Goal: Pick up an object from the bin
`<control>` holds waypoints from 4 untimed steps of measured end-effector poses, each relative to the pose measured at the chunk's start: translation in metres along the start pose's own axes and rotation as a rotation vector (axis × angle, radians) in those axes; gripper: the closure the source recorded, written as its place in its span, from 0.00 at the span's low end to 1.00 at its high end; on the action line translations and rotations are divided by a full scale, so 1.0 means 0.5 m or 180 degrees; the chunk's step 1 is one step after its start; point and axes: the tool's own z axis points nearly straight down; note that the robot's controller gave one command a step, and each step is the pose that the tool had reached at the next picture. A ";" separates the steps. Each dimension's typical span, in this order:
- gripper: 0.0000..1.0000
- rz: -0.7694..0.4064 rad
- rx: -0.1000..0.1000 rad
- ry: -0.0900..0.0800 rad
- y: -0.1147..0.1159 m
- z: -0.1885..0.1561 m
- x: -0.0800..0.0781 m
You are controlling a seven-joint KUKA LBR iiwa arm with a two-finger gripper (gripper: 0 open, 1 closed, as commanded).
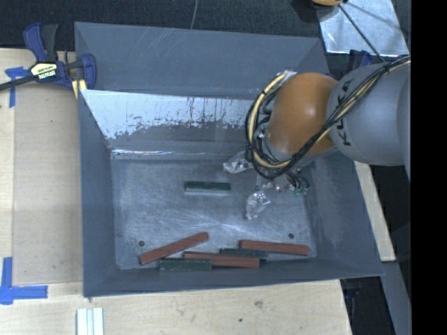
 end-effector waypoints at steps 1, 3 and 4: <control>0.00 -0.0001 0.0001 0.0000 0.000 0.000 0.000; 1.00 -0.0055 0.0004 -0.0052 0.149 -0.006 -0.064; 1.00 -0.0344 -0.0002 -0.0007 0.178 -0.320 -0.076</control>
Offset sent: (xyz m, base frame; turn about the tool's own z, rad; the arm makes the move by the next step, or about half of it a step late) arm 0.0020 0.0795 -0.0058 -0.0178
